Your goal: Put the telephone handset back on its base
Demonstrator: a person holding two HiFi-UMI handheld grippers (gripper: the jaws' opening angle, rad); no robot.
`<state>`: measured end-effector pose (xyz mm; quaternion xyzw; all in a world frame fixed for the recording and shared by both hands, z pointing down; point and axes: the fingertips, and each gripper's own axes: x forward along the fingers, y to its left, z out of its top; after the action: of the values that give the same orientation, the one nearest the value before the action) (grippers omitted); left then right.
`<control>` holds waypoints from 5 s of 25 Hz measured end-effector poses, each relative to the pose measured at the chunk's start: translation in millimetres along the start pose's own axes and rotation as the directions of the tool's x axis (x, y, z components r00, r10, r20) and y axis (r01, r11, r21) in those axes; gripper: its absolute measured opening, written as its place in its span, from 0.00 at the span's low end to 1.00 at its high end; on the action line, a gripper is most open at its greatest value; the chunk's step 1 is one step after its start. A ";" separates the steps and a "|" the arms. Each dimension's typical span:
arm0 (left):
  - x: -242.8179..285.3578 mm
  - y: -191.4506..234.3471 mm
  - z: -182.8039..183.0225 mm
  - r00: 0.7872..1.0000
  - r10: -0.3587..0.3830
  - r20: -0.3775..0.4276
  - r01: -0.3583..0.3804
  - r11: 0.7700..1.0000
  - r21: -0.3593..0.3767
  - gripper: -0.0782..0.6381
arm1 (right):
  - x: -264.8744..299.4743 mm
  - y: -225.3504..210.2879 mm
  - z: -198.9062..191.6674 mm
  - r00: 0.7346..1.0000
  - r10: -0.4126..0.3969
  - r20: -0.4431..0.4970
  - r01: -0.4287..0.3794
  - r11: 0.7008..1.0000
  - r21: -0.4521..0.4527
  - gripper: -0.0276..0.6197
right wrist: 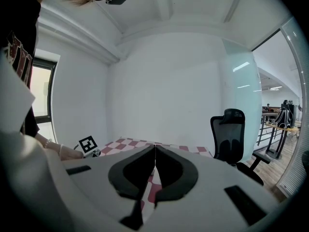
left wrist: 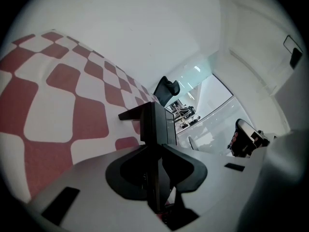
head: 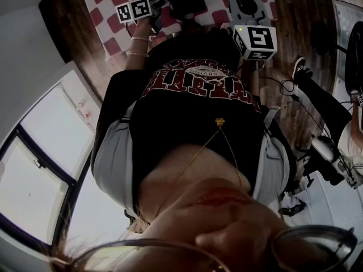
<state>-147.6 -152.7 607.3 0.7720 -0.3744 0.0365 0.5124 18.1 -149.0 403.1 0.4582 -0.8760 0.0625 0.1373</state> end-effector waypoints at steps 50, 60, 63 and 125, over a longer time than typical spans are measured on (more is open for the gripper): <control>-10.9 -63.7 -0.8 0.999 0.046 -0.012 -0.037 0.911 0.412 0.12 | 20.1 34.3 -21.9 0.996 0.048 -0.069 -0.045 0.998 0.035 0.07; -17.3 -106.6 19.9 1.000 0.005 0.029 -0.019 0.857 0.515 0.12 | 21.7 38.0 -17.7 0.997 0.047 -0.055 -0.045 0.998 0.046 0.07; -19.7 -121.3 26.7 0.999 -0.021 0.045 -0.006 0.848 0.530 0.12 | 23.3 40.3 -14.7 0.997 0.055 -0.046 -0.052 0.997 0.049 0.07; -74.1 -213.3 81.6 0.964 -0.130 0.233 -0.068 0.724 0.686 0.12 | 18.3 77.3 47.7 0.990 0.113 0.086 -0.115 0.993 0.012 0.07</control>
<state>-96.1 -137.9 373.3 0.9105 -0.3861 0.0607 0.1351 -64.0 -130.3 364.3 0.4107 -0.9052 0.0579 0.0924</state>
